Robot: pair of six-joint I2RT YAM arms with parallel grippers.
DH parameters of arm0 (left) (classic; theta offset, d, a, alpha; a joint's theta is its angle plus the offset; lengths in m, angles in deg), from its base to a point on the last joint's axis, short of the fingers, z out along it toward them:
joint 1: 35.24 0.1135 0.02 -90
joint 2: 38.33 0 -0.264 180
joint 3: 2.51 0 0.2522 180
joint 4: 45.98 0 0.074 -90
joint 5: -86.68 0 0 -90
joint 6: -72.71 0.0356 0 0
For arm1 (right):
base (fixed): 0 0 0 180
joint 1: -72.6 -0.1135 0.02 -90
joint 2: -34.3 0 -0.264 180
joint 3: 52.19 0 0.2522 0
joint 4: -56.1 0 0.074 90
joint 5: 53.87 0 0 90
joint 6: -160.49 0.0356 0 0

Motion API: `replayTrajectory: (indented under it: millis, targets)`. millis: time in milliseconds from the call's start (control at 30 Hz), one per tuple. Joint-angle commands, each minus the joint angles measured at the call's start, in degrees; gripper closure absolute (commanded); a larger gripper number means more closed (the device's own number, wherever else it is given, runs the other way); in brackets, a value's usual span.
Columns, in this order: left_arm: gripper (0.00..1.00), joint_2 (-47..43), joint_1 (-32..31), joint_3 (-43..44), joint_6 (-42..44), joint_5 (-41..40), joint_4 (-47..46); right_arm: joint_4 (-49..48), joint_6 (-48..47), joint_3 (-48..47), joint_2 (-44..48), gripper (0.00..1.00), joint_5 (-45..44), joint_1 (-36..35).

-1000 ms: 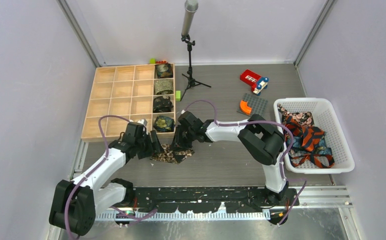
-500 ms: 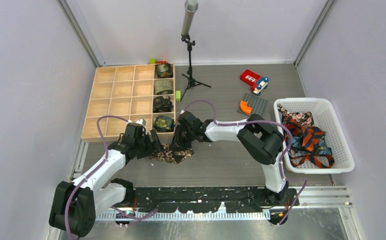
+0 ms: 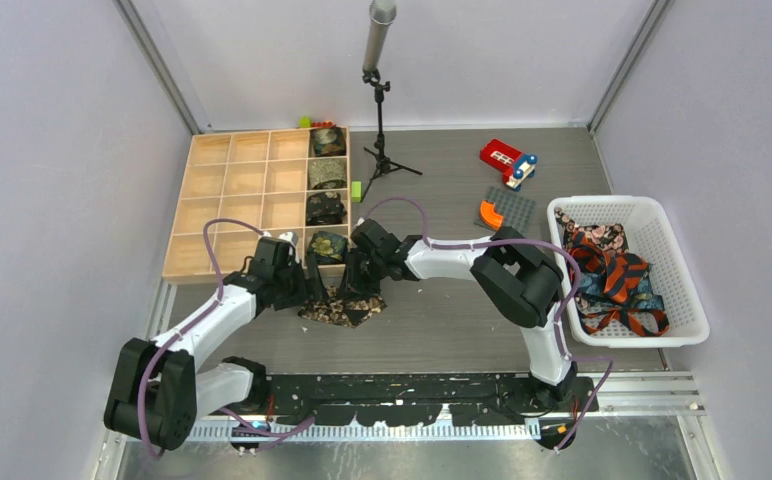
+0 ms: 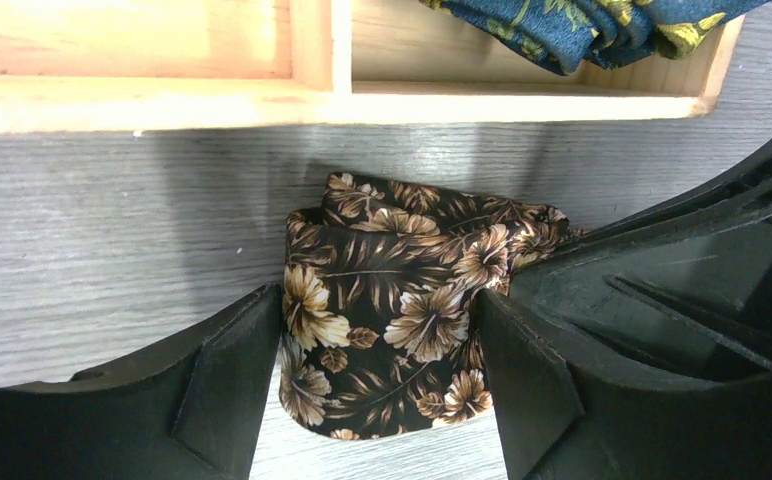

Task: Roll the ties
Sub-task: Roll the tie at the center of the board.

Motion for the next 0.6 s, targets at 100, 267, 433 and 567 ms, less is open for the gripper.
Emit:
replayTrajectory:
  millis: [100,267,433,567]
  targets:
    - [0.27,3.2,0.2,1.2,2.2,3.8,-5.2,2.0,-1.9,-3.0,-1.6,0.72,-1.2,-0.3]
    - [0.28,4.7,0.9,0.5,1.6,7.5,-8.2,2.9,-2.3,-4.2,-2.6,0.72,-1.3,-0.3]
    - [0.40,4.5,1.3,-1.1,-0.6,10.2,-10.7,3.7,-2.4,-5.4,-3.6,0.72,-1.3,-0.3]
    - [0.55,3.3,1.3,-2.3,-2.4,11.4,-11.7,3.7,-2.5,-5.5,-3.6,0.72,-1.5,-0.4]
